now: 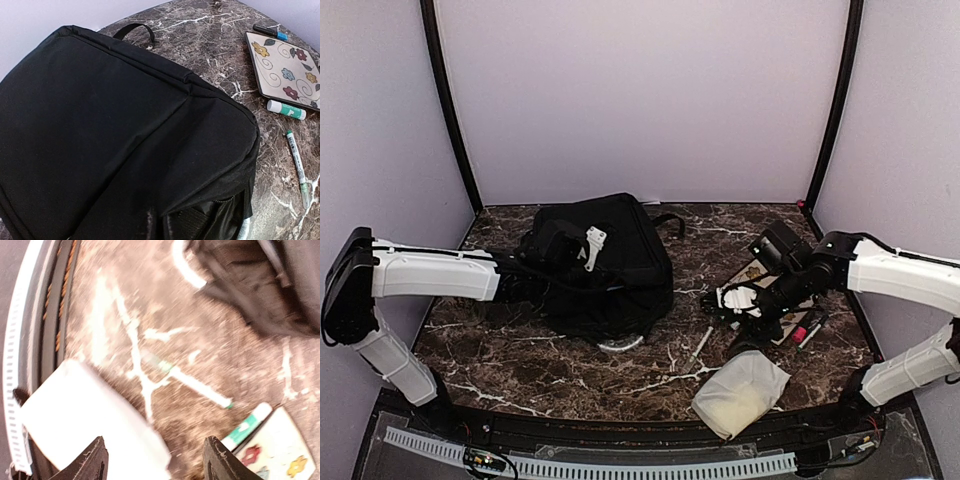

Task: Pack the student bag
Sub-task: Place the largest pocket of the bag in the student bag, then move the pencil case to the corner of the board.

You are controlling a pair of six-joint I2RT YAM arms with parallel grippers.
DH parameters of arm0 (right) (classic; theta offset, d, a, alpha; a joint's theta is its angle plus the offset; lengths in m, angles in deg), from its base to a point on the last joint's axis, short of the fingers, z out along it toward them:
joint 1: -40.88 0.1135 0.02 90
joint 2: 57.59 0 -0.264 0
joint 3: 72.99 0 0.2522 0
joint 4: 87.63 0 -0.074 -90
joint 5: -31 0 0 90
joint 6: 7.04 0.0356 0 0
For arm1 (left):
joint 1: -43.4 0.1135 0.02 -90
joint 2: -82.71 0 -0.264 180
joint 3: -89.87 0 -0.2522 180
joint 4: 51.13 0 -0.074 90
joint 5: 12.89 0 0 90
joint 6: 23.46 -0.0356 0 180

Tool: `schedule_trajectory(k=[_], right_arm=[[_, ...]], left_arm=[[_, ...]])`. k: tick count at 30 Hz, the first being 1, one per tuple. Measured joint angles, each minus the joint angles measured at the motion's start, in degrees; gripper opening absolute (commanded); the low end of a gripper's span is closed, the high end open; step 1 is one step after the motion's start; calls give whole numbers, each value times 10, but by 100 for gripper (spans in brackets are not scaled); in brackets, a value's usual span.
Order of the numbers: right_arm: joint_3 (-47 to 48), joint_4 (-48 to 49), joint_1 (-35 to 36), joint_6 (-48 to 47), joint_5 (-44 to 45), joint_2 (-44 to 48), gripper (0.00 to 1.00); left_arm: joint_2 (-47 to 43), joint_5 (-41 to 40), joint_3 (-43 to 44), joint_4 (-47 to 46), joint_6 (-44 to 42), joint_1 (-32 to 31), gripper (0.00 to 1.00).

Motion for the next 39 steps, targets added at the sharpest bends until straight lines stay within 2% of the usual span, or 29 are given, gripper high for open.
schedule_trajectory(k=[3,6,13,17,24,27,32,34,36,39], right_arm=[[-10,-37,-2,-16,-7,-2,66],[-17,-61,-2,-28,-12,-2,67],[-29,-83,0,-44,-4,-5,68],[-31,-81,15,-49,5,-13,68],[-42,-45,61,-56,30,-64,64],[-42,-26,77,-58,34,-94,51],[-25,-19,114,-59,7,-154,15],[-3,-23,124,-60,-18,-176,4],[18,-20,138,-53,-42,-200,0],[49,-18,155,-48,-76,-238,0]], left_arm=[[1,13,0,13,13,-4,41],[-7,12,0,40,22,-16,47],[-65,8,0,116,53,-64,49],[-97,27,-9,123,74,-88,48],[-104,56,-30,127,100,-109,46],[-106,59,-38,126,106,-111,46],[-125,57,-54,125,112,-111,46],[-136,54,-57,125,113,-111,46],[-150,50,-62,125,116,-111,46],[-176,40,-74,128,119,-112,46]])
